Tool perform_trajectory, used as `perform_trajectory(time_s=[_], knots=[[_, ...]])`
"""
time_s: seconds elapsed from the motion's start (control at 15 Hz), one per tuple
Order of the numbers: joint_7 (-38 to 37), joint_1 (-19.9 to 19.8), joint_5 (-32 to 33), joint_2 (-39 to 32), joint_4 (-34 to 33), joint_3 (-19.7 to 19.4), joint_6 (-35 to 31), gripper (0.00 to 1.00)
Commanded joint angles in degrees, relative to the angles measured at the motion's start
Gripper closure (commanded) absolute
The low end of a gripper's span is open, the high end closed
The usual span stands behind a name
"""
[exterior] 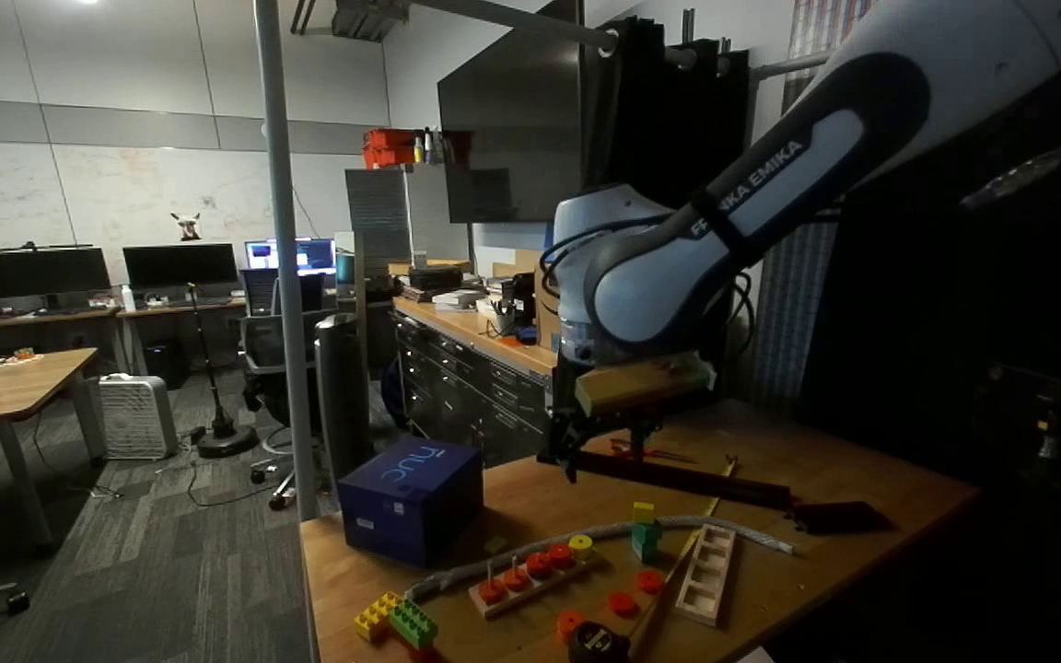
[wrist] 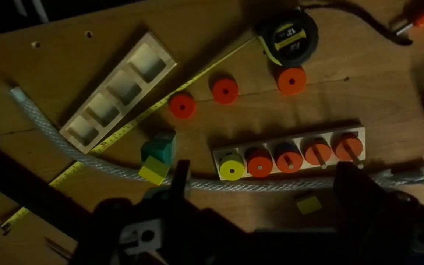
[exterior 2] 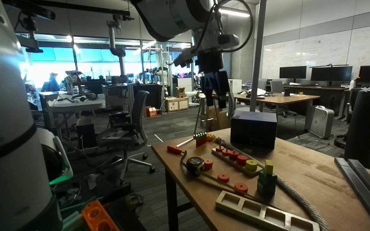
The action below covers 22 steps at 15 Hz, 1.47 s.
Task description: Pick up the yellow tokens from the holder and put them on the table.
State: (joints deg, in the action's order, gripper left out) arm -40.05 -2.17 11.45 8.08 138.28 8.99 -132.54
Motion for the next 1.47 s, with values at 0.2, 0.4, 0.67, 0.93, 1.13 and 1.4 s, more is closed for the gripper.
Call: perform_trajectory(time_s=[0.2,0.4,0.67,0.93,1.13,1.4], knots=[[-28.6,2.4,10.0,-14.8,-9.1,-1.8,-5.5,0.00],[-37.4,4.6,10.5,-19.5,-13.6,-4.9,-6.0,0.00],[-46.3,6.8,9.5,-24.2,-18.8,-9.4,-8.0,0.00],[-56.5,8.5,11.0,-26.1,-20.7,-14.0,-10.7,0.00],[-65.2,9.7,12.3,-27.6,-20.8,-17.3,-12.8,0.00],[-75.7,10.4,11.1,-29.9,-20.9,-19.4,-13.7,0.00]])
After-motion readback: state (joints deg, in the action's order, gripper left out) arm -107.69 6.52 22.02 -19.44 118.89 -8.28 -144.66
